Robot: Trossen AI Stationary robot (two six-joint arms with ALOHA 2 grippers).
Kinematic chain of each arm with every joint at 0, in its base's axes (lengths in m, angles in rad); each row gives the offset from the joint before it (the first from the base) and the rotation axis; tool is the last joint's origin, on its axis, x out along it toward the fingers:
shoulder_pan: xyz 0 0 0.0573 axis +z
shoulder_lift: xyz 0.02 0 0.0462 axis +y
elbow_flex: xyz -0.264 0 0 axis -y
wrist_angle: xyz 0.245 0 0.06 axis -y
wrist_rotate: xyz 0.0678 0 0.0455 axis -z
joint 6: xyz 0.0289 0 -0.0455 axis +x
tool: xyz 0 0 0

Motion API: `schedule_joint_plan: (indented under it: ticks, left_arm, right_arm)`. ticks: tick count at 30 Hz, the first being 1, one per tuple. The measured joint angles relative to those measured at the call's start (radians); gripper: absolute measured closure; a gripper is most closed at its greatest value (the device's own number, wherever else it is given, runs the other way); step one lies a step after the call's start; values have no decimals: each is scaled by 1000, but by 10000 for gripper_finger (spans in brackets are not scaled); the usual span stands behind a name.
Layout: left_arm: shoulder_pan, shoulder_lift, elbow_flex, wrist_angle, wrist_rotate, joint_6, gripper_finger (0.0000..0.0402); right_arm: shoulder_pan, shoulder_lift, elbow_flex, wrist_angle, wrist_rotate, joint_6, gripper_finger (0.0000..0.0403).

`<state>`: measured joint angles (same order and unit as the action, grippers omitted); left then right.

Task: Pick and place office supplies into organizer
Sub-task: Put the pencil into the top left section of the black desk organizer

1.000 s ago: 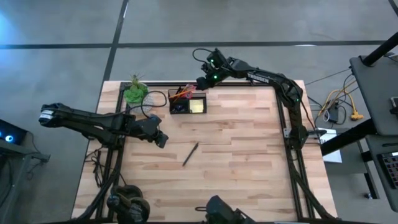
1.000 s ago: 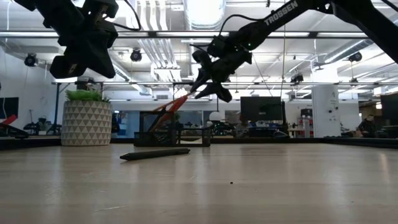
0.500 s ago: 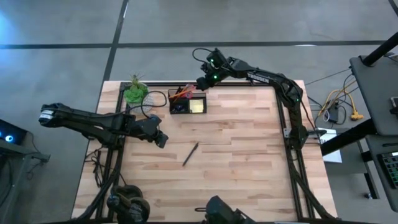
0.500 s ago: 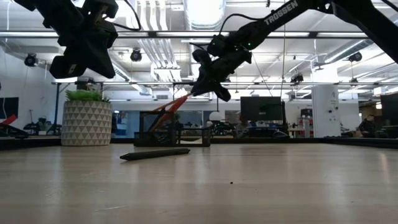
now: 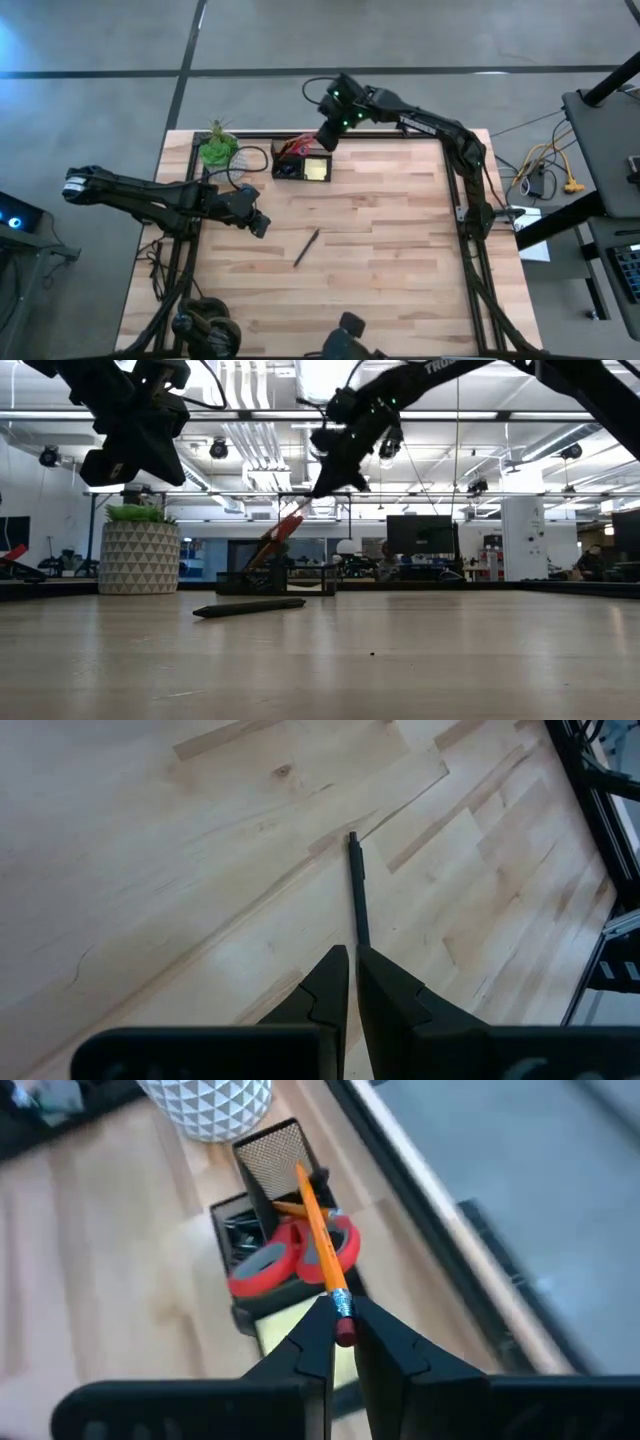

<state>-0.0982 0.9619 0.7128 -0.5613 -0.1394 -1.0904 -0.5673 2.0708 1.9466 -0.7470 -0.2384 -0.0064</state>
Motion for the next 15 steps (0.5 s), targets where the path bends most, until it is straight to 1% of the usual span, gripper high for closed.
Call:
schedule_joint_plan:
  ticks: [7, 12, 15]
  left_arm:
    - [0, 0, 0, 0, 0, 7, 394]
    - [0, 0, 0, 0, -2, 8, 394]
    - [0, 0, 0, 1, -4, 8, 394]
  right_arm:
    - [16, -1, 116, -94, 92, -165, 380]
    - [46, 7, 174, -178, 92, -310, 380]
    - [67, 22, 202, -240, 164, -401, 380]
